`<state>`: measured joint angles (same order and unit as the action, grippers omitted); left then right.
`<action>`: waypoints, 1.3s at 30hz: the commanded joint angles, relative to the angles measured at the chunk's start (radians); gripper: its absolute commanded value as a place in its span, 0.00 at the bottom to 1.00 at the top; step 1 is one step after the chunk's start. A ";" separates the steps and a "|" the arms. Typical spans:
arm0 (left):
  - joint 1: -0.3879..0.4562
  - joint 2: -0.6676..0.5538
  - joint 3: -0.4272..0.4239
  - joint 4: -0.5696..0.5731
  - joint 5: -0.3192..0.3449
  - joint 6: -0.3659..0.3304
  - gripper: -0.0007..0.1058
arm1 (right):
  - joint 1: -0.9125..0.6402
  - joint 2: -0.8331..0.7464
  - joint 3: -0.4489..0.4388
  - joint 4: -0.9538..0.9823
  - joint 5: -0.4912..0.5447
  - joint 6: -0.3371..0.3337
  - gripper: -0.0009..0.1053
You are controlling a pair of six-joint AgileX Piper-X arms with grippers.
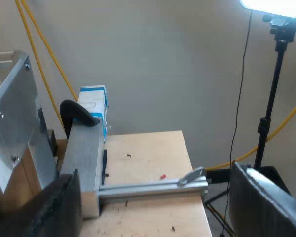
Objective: Place mug into machine
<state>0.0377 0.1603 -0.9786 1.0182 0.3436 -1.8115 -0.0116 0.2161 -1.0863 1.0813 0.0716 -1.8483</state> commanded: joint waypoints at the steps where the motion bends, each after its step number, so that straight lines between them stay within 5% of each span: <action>1: 0.001 -0.069 -0.005 0.055 -0.058 0.030 0.84 | -0.004 -0.036 0.020 0.016 -0.033 -0.015 0.61; 9: 0.001 -0.189 -0.005 0.145 -0.087 0.068 0.84 | -0.004 -0.187 0.119 0.075 -0.133 -0.020 0.61; 14: 0.001 -0.299 -0.007 0.246 -0.168 0.102 0.84 | -0.004 -0.276 0.177 0.077 -0.132 -0.027 0.61; 22: 0.001 -0.318 -0.017 0.392 -0.220 0.113 0.84 | 0.005 -0.272 0.193 0.091 -0.162 -0.050 0.61; 31: 0.001 -0.315 0.097 0.190 -0.265 0.108 0.84 | 0.004 -0.272 0.241 -0.009 -0.165 -0.048 0.61; 39: 0.001 -0.314 0.283 0.047 -0.265 0.082 0.84 | 0.004 -0.270 0.384 -0.084 -0.165 -0.039 0.61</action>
<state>0.0377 -0.0150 -0.7162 1.0880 0.0964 -1.7127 -0.0073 -0.0152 -0.7141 1.0095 -0.0850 -1.8868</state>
